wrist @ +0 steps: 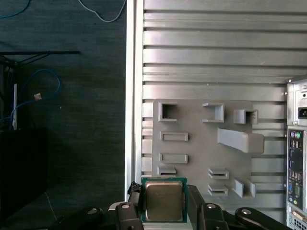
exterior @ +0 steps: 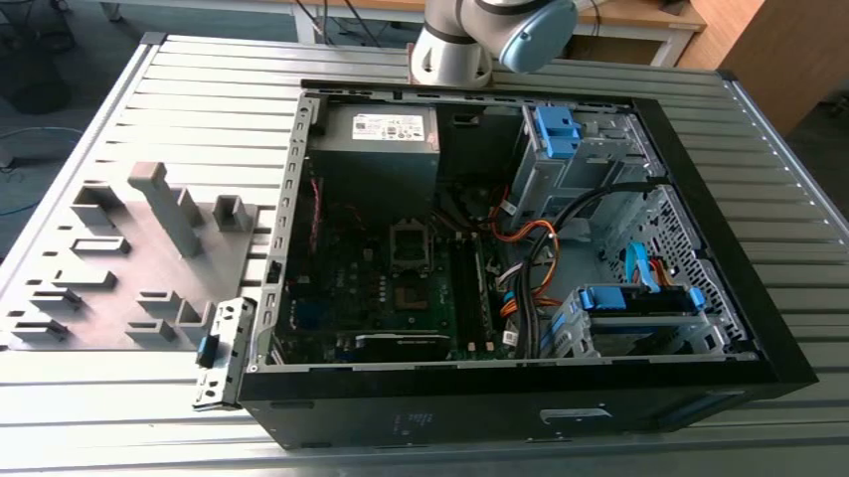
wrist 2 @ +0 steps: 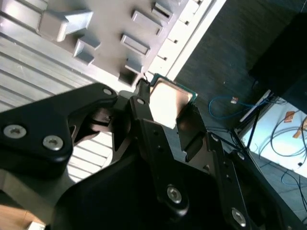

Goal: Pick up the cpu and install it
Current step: 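Pick up the cpu and move it towards the insertion slot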

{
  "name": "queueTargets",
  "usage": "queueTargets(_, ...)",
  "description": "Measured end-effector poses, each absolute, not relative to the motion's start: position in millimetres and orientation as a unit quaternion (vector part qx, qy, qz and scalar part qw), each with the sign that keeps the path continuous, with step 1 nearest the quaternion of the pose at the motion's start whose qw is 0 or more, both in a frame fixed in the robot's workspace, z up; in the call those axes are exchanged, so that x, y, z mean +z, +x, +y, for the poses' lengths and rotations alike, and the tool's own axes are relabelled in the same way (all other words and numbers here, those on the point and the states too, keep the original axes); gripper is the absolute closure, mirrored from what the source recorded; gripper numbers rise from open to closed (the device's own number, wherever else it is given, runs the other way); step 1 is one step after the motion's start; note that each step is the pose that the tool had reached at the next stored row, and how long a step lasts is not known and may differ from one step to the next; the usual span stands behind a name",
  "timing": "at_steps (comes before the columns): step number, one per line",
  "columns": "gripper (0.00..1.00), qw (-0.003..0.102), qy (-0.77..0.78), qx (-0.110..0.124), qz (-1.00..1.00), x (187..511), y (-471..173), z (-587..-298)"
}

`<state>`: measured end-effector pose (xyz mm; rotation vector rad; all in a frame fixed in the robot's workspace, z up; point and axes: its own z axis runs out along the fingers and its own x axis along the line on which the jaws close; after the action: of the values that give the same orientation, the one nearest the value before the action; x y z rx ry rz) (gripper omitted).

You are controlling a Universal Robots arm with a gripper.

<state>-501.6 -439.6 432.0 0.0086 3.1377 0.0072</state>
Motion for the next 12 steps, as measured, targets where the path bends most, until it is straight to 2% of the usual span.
queueTargets(12, 0.53, 0.002, 0.003, 0.002, 1.000, 429.7, -501.6, -439.6)
